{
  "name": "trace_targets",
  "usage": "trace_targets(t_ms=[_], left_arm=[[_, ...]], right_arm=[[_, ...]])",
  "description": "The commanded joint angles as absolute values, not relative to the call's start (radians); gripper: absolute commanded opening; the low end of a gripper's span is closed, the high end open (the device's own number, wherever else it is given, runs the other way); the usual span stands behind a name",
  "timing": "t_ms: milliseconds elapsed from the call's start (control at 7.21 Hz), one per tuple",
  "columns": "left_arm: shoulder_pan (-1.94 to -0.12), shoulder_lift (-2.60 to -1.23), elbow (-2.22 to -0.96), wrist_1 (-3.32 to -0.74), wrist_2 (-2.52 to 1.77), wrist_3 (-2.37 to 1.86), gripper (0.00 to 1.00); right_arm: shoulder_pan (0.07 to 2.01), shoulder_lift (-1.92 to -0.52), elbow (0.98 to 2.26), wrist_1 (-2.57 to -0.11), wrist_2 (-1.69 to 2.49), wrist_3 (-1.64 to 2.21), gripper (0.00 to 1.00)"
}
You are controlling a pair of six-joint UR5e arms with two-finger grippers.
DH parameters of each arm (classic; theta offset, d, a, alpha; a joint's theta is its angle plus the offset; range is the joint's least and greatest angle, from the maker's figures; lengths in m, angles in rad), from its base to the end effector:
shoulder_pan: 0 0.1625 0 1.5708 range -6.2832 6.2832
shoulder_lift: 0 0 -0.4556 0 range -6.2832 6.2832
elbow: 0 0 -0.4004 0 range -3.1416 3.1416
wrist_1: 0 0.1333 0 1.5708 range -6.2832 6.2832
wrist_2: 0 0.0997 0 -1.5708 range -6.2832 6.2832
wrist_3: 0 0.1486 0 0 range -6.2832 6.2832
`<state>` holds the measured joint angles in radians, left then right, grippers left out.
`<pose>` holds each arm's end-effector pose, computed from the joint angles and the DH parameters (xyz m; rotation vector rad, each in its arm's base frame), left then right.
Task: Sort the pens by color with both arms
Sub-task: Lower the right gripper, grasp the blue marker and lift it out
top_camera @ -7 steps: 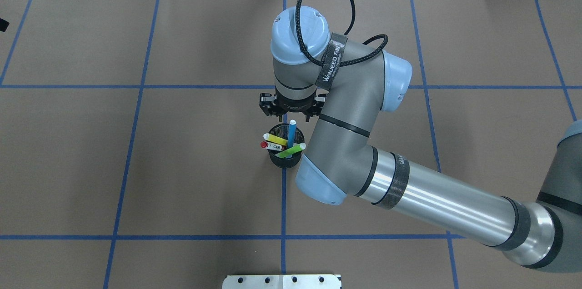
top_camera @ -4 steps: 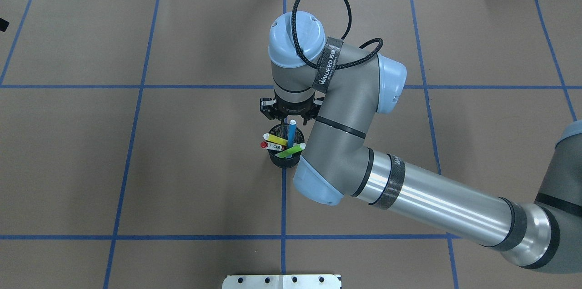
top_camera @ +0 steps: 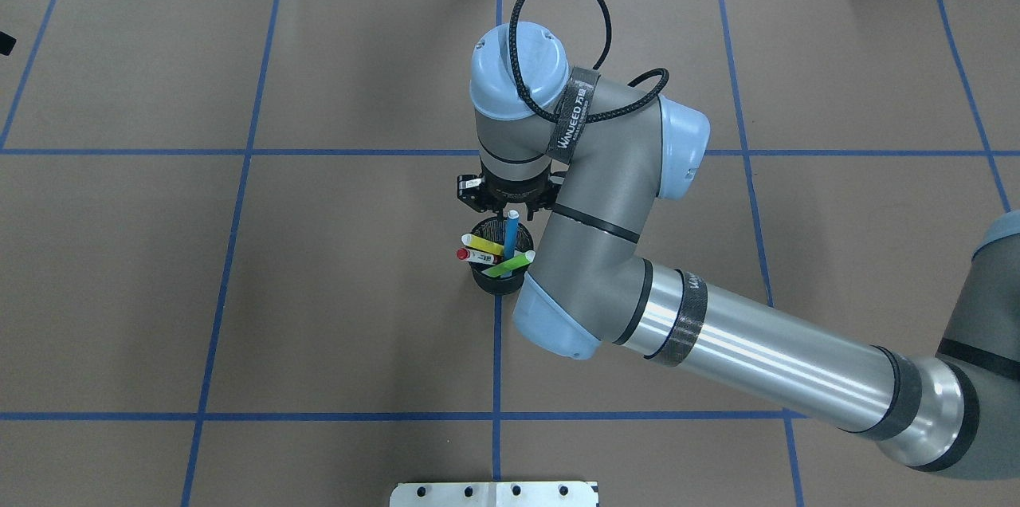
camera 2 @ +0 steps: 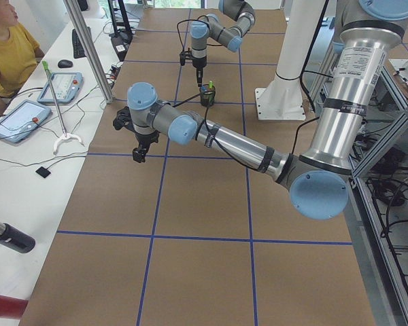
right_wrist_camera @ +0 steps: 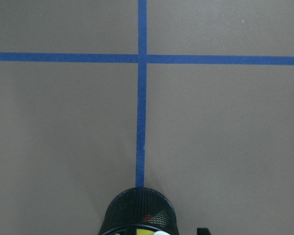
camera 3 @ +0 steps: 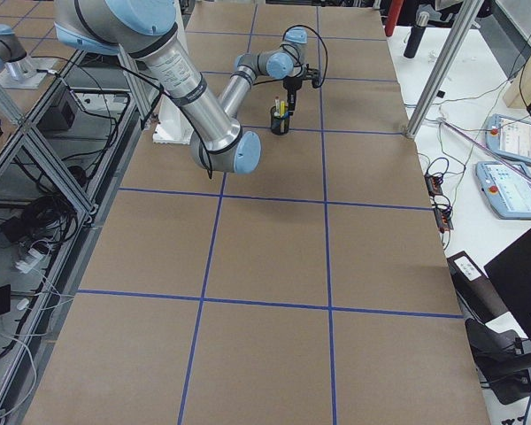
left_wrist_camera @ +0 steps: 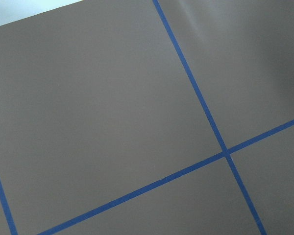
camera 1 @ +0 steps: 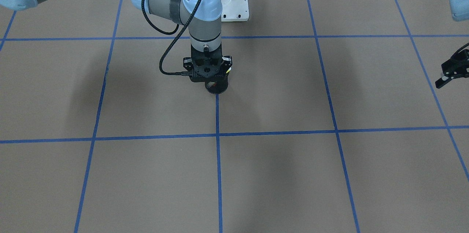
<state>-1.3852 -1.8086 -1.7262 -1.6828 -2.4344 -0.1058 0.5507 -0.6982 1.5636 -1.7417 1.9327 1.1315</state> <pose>0.0928 -0.6044 0.4881 0.3461 0.9060 0.2915 -0.6175 -0.4738 0.1935 0.0207 -0.7687 -0.0198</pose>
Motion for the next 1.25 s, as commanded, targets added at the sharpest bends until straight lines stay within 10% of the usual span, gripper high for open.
trace_targets(t_ms=[0,554,1109], left_arm=[[-1.385,-1.809,-1.726,-1.683,-2.434,-0.106,1.0],[-1.385,-1.809,-1.724,-1.683,-2.434,-0.106,1.0],[-1.385,-1.809,-1.726,-1.683,-2.434,-0.106,1.0]], right_arm=[[0.551,-0.701,1.563,-1.726,1.933,1.124,0.41],[0.549,-0.704,1.559,-1.723,1.933,1.123,0.41],[0.546,-0.701,1.577,-1.724,1.954,1.126,0.01]])
